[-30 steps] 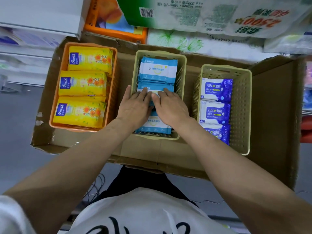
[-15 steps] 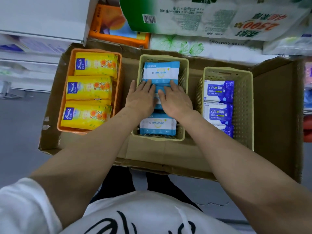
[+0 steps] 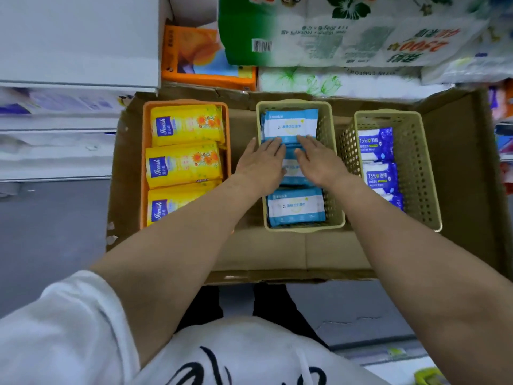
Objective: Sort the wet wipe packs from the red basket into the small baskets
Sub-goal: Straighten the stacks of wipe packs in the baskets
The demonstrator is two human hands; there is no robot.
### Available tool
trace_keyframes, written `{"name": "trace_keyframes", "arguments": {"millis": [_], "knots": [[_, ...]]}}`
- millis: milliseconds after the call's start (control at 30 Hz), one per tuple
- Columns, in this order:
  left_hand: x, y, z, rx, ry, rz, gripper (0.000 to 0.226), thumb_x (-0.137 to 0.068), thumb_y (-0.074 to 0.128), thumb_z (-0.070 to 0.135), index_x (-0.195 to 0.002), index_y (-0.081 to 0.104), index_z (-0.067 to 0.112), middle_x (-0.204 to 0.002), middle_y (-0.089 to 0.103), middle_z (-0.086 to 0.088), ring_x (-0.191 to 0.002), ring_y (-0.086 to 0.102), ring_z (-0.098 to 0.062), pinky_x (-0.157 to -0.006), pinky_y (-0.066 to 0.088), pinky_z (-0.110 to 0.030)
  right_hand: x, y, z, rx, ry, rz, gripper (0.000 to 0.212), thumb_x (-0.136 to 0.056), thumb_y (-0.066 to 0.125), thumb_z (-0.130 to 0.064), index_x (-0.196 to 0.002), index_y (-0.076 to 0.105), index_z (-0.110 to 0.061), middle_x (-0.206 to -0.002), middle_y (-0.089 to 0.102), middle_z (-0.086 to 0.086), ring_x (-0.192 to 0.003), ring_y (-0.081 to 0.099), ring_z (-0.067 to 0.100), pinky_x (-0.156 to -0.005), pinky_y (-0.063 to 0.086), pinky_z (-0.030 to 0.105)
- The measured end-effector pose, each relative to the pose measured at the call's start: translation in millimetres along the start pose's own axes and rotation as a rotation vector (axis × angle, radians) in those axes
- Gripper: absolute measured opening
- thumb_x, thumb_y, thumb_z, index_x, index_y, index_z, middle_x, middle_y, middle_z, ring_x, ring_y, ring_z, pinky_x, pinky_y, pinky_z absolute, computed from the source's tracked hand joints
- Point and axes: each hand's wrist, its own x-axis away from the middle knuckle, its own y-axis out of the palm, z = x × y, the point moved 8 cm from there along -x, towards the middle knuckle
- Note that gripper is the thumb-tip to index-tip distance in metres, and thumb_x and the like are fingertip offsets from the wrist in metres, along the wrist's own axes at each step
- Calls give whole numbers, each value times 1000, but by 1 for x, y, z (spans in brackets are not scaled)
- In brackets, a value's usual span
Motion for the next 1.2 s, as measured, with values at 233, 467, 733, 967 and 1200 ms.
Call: {"name": "trace_keyframes", "arguments": {"millis": [233,467,733,967,1200], "knots": [[79,-32,-87,89,-83,352,55,-103,36,33,-154,24,16,-163,17,-6,-151,12,-21,-122,12,-43,29,-6,-95,-123,-117,320,49,-105,39,-32,-150,39,-13,-157,35,11,-145,30,28,-117,27,38],[170,-1,-174,115,-219,377,46,-103,39,32,-146,43,15,-155,35,-14,-145,30,-29,-117,26,-47,49,62,-207,-85,-335,218,46,-104,41,-33,-149,42,-22,-159,32,4,-149,23,21,-118,27,40],[166,23,-171,63,-110,226,66,-100,17,52,-157,11,20,-165,4,-8,-152,0,-23,-123,11,-41,68,84,-203,16,-241,239,51,-105,37,-33,-154,29,-22,-163,23,5,-152,13,21,-121,22,40],[149,-4,-186,138,-193,332,67,-101,12,55,-157,15,19,-164,9,-4,-152,3,-18,-123,5,-43,31,47,-202,-53,-240,269,54,-105,34,-36,-156,25,-20,-163,20,3,-152,11,18,-122,17,37],[115,0,-202,136,-214,205,64,-102,15,53,-157,7,22,-165,2,1,-151,-2,-16,-122,0,-46,3,55,-207,32,-180,132,60,-105,28,-42,-158,12,-20,-166,8,2,-152,5,19,-123,14,39]]}}
